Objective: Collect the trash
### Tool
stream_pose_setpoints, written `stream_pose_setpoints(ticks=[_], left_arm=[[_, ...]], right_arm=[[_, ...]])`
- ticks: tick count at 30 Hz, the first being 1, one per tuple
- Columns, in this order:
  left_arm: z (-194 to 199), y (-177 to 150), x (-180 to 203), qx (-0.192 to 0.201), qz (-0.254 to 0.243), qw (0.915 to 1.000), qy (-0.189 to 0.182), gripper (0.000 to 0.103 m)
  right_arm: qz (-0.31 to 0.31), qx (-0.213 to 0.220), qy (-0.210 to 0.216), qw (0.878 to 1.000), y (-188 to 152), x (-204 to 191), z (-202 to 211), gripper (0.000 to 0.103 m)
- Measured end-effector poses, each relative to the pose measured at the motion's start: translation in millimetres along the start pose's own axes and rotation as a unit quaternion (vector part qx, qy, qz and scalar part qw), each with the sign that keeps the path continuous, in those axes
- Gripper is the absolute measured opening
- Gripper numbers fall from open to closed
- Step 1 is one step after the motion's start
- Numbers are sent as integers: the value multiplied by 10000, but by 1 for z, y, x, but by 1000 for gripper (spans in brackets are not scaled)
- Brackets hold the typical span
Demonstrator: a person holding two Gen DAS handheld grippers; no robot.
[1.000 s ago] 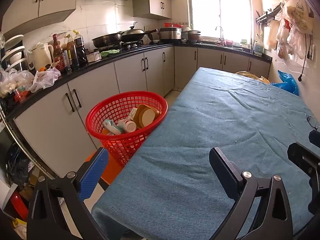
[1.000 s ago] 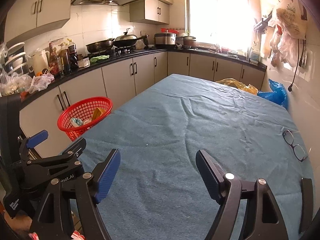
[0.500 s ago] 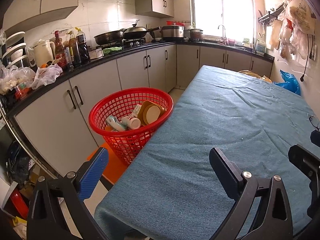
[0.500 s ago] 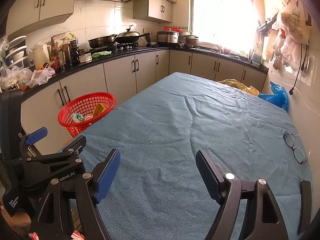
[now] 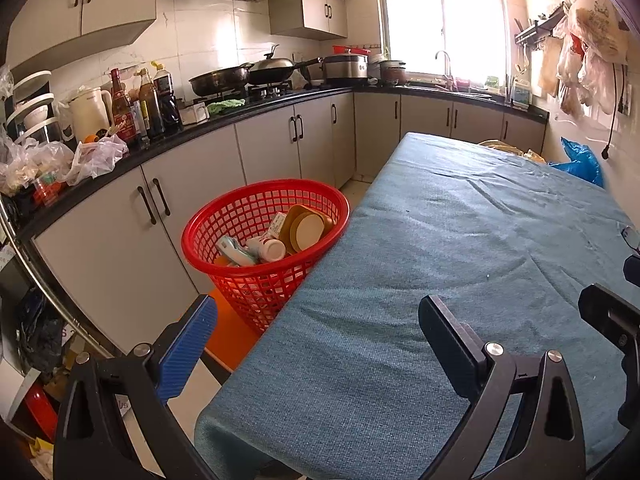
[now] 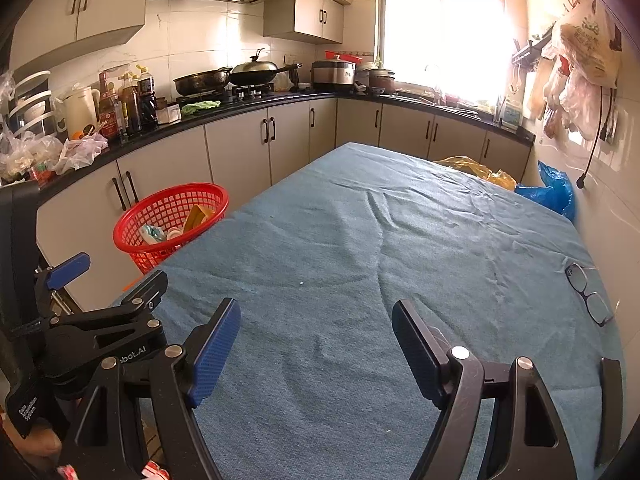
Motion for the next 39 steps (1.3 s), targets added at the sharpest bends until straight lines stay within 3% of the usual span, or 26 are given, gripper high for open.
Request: stream_pose_setpoints(ticks=[39], left_arm=[[2,-2,3,32,-181,9996,213,100]], right_arm=[[-87,2,-200,9998,0,6,4,84]])
Point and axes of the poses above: each gripper's, at about its wrist camera, not at the fingertips, and z roughly against the way its jaws point, x to its right, y to its top, the point moved 2 cm from there along -z, roughly the way its jaws point, and after that the axes turned 13 degrees about -z, right-handed, at the moved point
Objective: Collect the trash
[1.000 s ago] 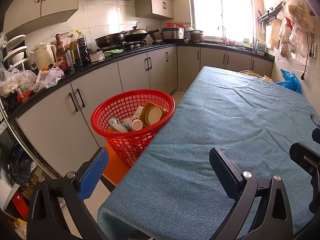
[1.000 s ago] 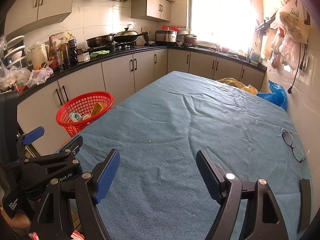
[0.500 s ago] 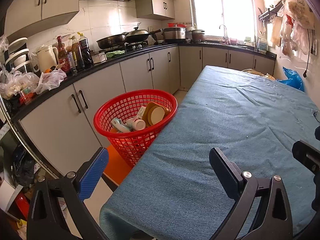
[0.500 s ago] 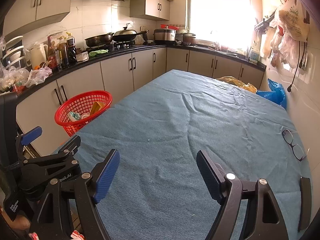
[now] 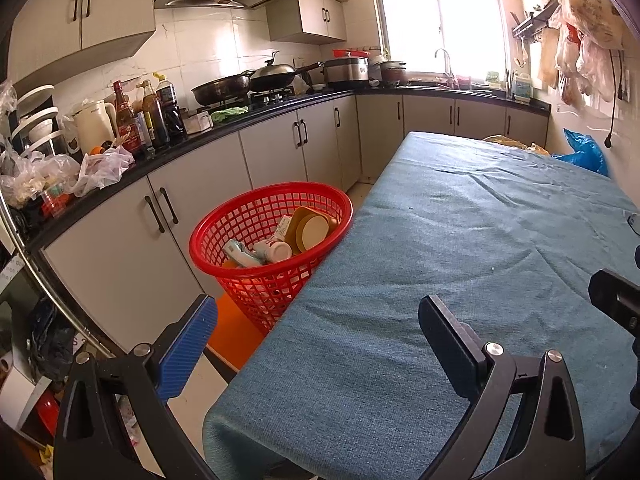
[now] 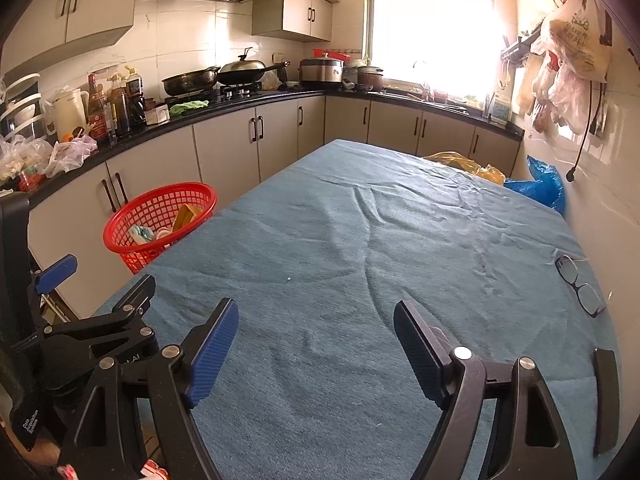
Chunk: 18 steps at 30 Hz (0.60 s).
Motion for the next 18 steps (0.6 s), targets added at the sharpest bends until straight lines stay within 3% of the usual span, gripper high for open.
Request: stream_pose_setpoints(ticks=[18], left_arm=[[2,0,1,28,6,10000,-4,100]], right_arm=[[-27,-8,-89,10000,2,1,1,85]])
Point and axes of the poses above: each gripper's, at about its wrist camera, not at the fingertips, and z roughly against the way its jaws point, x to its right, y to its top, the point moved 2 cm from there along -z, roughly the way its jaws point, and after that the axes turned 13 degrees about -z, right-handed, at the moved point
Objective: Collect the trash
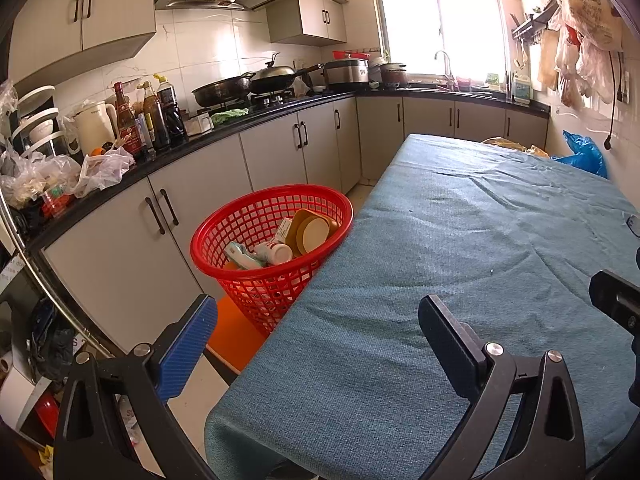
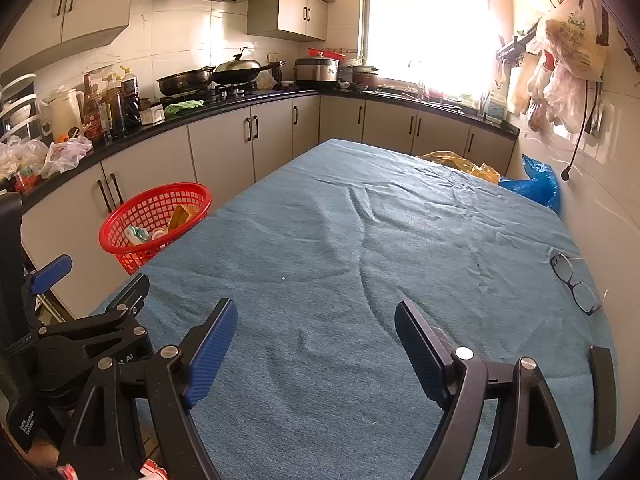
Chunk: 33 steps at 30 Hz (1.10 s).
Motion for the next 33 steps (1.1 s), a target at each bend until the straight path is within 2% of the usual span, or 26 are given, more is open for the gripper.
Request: stream_pose_setpoints(ticks=[16,29,33], left_arm=[[0,1,0,-4,-17,10000,8,100],[2,4,4,0,-154,9999,50,100],[1,7,13,-7,-220,9996,-184,100]], right_arm=[[-19,-4,-5,10000,0,0,0,85],[-228,-70,-30,9997,-3,15,-7,86],[-344,-78,-88,9993,-2,27,-10,86]])
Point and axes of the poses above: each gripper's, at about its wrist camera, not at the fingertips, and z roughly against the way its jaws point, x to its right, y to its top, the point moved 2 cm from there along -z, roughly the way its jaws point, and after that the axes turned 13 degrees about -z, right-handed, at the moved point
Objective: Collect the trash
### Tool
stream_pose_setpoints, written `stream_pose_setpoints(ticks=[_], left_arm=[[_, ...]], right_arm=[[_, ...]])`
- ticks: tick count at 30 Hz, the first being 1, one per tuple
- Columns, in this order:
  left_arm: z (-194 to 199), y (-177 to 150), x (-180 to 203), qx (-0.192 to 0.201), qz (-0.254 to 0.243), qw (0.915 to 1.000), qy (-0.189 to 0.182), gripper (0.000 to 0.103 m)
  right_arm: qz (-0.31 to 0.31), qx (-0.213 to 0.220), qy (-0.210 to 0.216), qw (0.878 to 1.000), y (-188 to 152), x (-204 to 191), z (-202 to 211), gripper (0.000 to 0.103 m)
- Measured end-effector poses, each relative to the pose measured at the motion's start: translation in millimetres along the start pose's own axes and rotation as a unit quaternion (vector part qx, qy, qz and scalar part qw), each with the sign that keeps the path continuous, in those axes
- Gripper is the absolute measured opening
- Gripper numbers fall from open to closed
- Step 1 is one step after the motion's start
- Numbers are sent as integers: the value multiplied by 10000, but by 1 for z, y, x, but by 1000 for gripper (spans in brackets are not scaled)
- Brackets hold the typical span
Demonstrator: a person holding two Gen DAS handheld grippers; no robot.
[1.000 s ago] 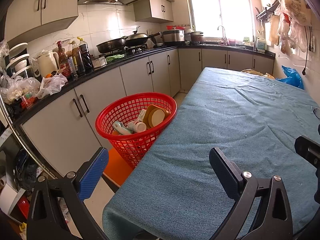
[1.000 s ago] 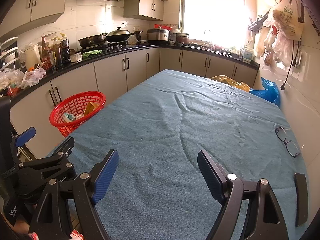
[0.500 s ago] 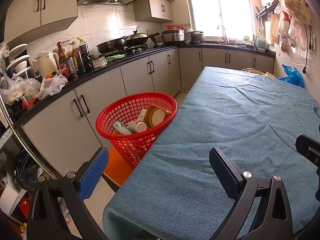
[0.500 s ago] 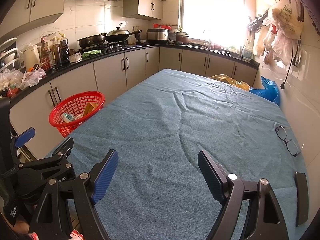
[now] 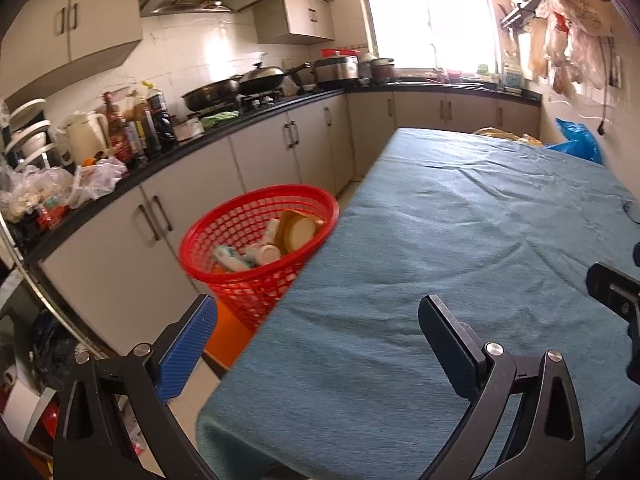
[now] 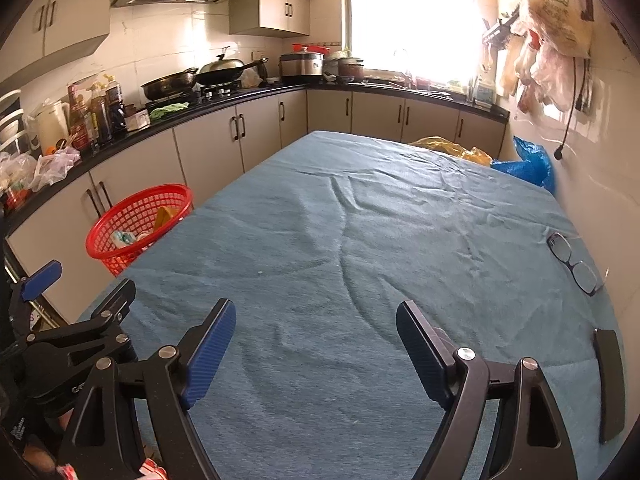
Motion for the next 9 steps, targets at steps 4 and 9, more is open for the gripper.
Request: stream_pose_setpoints(ticks=[4,9], left_arm=[[2,13,12,83,-52,9989,-460,100],[-5,37,67,33,-534,9926,-1092,100]], right_arm=[[-213,31,-167,9996,4,23,-2,88],[-723,-42,-704,9949,15,80,-13,93]])
Point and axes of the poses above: each gripper's, at about its wrist camera, not at the fingertips, and z roughly against the way its jaws point, x to its right, y to its top, the point moved 2 cm from there along -z, roughly the way its jaws point, and after that the axes turned 13 degrees about -z, right-handed, at the moved point
